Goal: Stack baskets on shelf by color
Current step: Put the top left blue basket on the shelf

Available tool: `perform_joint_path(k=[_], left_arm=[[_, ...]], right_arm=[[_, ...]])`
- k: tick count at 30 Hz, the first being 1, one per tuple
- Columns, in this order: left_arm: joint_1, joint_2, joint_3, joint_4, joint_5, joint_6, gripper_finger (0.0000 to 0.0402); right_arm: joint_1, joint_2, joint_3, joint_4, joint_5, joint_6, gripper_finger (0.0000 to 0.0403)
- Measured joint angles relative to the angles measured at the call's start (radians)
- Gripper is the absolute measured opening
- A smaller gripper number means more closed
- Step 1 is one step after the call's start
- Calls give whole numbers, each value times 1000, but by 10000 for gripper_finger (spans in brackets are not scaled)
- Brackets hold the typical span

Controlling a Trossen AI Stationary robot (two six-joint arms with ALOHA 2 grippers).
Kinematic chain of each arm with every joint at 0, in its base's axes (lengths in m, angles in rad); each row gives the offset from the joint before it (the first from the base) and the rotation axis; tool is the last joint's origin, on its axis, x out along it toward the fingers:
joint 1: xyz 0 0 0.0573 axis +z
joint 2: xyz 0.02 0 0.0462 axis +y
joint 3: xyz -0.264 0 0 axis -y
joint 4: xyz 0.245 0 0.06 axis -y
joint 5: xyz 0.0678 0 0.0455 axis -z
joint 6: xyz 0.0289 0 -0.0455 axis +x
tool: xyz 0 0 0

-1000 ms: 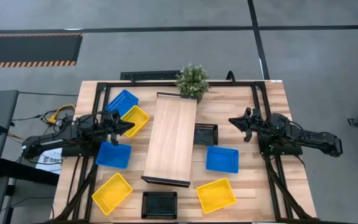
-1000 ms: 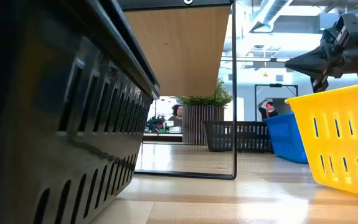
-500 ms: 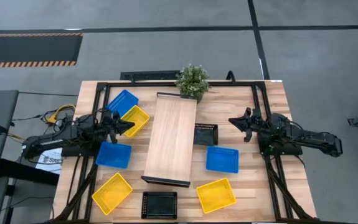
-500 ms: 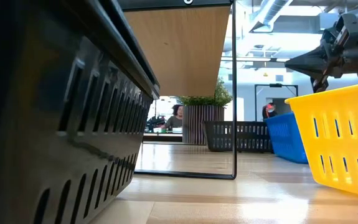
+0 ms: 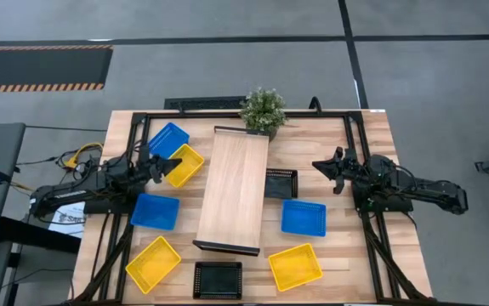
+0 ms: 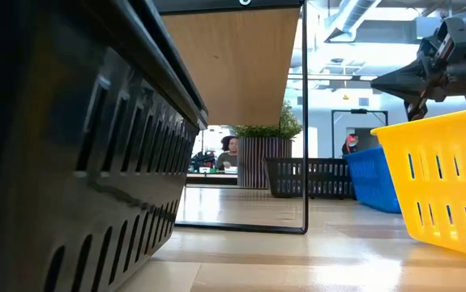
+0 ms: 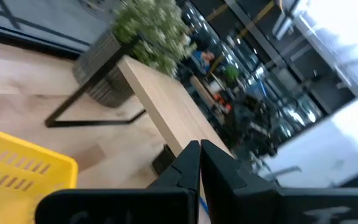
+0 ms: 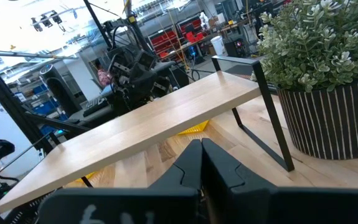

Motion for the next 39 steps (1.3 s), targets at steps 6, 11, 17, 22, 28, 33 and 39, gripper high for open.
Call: perform_joint_path(k=[6, 11, 17, 22, 28, 33, 39], left_arm=[[0, 0, 0, 3, -20, -36, 0], [0, 0, 0, 65, -84, -109, 6], [0, 13, 0, 372, -123, -33, 72], [0, 90, 44, 626, -140, 27, 151], [0, 331, 294, 492, -86, 42, 205], [38, 593, 624, -45, -235, -3, 207], [215, 881, 1001, -696, -198, 44, 204]], right_arm=[[0, 0, 0, 4, 0, 0, 26], [6, 0, 0, 11, 2, 122, 26], [6, 0, 0, 12, 3, 242, 26], [5, 0, 0, 13, 3, 289, 26], [4, 0, 0, 16, 4, 375, 26], [4, 0, 0, 17, 30, 478, 26], [4, 0, 0, 18, 37, 482, 26]])
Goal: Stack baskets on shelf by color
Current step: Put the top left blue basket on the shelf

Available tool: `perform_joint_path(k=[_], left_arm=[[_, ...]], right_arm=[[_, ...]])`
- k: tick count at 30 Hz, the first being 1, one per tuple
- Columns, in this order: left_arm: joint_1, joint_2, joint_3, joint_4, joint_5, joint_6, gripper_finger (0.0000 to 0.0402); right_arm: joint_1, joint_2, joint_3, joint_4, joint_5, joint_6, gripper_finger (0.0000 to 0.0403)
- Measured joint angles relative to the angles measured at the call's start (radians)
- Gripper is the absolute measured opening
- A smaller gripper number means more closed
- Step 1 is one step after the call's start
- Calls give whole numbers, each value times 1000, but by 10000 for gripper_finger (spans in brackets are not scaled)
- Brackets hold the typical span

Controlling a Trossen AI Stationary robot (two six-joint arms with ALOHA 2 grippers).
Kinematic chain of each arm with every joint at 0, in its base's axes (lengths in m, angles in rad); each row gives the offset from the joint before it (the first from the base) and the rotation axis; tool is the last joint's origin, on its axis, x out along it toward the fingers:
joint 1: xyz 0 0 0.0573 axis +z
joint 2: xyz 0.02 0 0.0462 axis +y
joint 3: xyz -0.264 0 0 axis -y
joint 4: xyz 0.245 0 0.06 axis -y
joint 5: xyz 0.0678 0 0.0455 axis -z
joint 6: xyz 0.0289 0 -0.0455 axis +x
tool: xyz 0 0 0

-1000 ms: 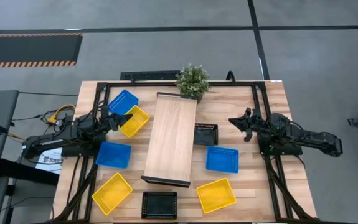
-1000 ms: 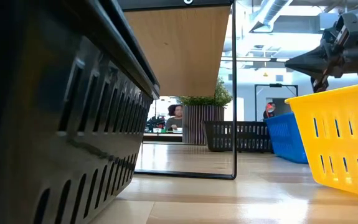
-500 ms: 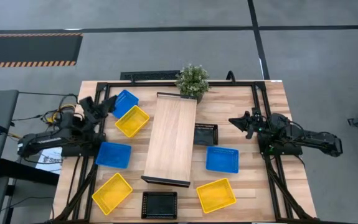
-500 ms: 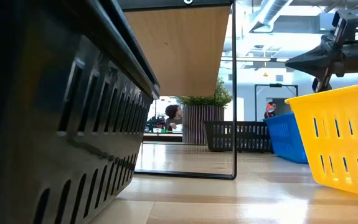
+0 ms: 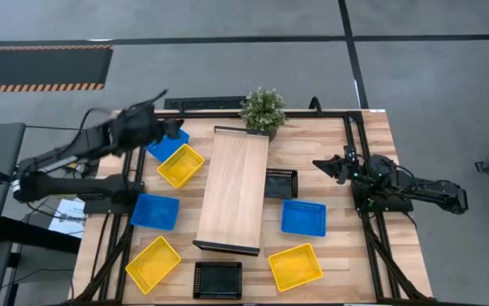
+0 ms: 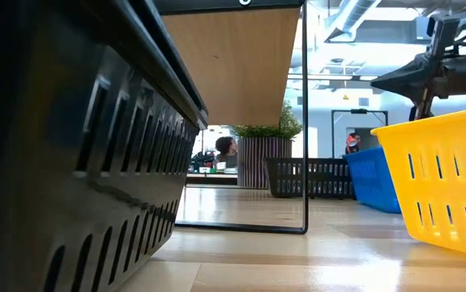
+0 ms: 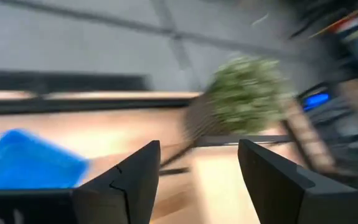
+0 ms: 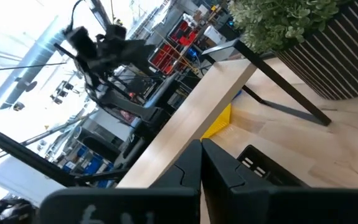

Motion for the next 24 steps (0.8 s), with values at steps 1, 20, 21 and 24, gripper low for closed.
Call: perform_joint_path(k=[1, 20, 21, 24], left_arm=[[39, 41, 45, -66, 27, 2, 205], [522, 680, 184, -209, 375, 470, 211], [523, 697, 184, -206, 365, 484, 211], [522, 727, 184, -217, 307, 562, 211]], right_arm=[[0, 0, 0, 0, 0, 0, 26], [2, 0, 0, 0, 15, 0, 26], [2, 0, 0, 0, 15, 0, 26], [2, 0, 0, 0, 15, 0, 26]])
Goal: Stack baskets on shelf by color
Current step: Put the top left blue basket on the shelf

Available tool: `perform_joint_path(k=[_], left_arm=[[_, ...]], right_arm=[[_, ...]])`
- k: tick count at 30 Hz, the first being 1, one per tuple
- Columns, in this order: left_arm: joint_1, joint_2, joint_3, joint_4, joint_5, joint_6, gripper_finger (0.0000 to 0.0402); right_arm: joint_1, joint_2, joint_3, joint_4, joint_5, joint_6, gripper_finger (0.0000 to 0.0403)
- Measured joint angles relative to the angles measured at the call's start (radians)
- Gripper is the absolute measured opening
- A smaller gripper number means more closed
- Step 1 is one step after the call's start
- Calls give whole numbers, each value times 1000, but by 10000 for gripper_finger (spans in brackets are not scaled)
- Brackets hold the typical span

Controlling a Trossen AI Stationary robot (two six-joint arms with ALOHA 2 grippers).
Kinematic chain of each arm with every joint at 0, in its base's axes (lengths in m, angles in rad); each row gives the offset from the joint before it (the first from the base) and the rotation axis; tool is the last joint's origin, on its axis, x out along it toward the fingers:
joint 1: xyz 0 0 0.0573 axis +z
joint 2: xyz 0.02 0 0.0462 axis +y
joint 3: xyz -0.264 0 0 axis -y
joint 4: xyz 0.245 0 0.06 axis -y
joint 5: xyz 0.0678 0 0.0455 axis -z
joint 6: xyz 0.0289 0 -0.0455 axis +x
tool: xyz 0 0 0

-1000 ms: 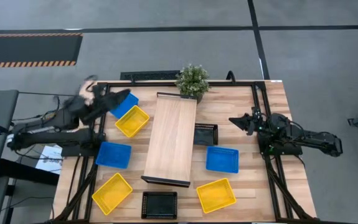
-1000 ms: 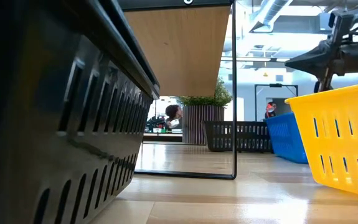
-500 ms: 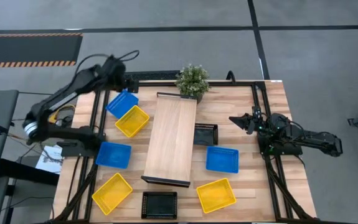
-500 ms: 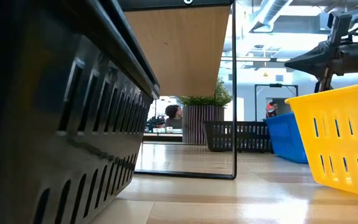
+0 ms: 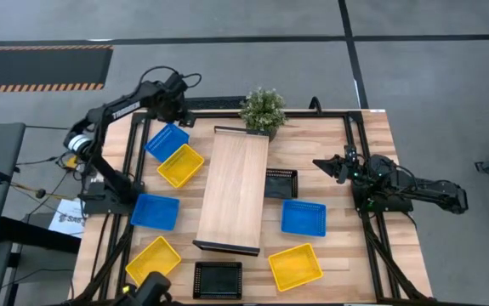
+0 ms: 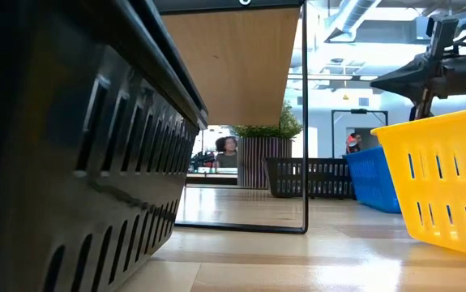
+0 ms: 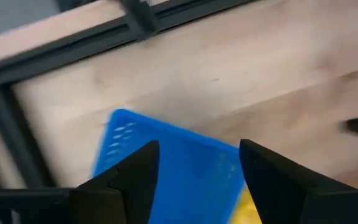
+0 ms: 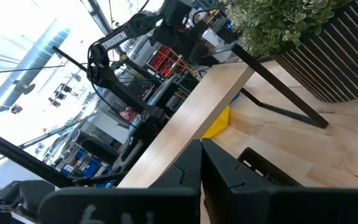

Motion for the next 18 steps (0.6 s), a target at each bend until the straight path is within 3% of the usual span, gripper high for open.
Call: perform_joint_path(k=[7, 18], left_arm=[[5, 4, 0, -92, -234, -8, 211], [77, 3, -58, -108, -136, 130, 210]], right_arm=[[0, 0, 0, 0, 0, -1, 26], [0, 0, 0, -2, 0, -19, 26]])
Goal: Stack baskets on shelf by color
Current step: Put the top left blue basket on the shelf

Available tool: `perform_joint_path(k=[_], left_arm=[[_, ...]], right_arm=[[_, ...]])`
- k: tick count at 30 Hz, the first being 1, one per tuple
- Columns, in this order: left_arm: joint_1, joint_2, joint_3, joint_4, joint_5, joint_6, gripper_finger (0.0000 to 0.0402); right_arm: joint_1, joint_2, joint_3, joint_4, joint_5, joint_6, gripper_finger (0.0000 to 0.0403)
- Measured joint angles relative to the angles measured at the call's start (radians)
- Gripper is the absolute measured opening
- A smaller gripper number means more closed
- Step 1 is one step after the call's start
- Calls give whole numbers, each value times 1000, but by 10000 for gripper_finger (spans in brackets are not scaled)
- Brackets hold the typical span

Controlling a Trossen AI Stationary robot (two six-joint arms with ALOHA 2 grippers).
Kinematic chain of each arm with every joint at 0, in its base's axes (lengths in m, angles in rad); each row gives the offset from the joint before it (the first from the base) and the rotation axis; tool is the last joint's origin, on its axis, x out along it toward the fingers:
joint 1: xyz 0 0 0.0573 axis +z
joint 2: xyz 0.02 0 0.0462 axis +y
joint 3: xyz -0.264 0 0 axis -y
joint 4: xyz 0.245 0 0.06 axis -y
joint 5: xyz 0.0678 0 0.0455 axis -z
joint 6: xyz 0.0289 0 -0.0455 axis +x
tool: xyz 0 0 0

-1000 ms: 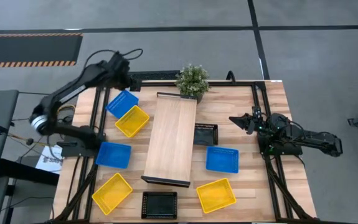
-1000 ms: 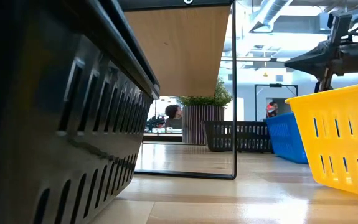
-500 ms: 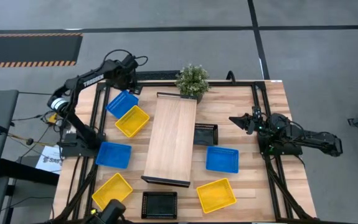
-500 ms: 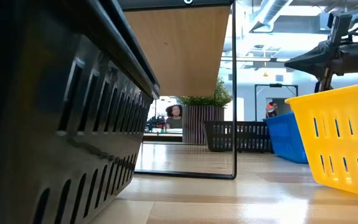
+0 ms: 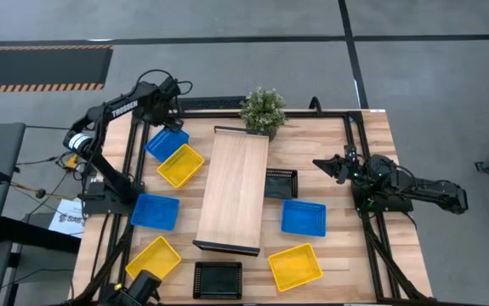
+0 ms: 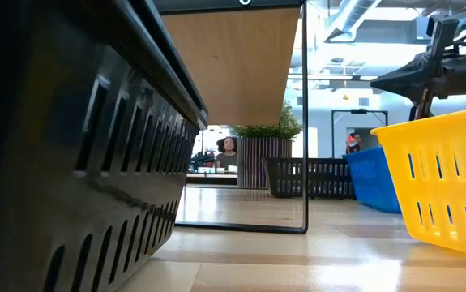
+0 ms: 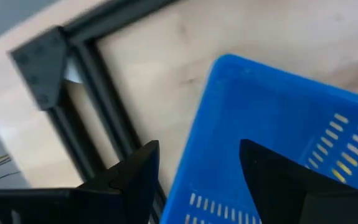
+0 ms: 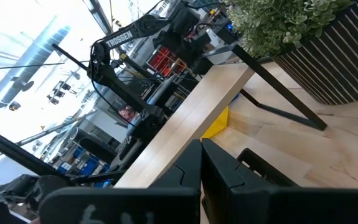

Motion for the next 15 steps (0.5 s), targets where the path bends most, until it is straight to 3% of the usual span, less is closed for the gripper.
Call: perform_joint_path(k=[12, 15], left_arm=[[0, 0, -137, 152, 28, 23, 209], [0, 0, -147, 154, 26, 26, 191]], right_arm=[[0, 0, 0, 0, 0, 1, 26], [0, 0, 0, 0, 0, 1, 26]])
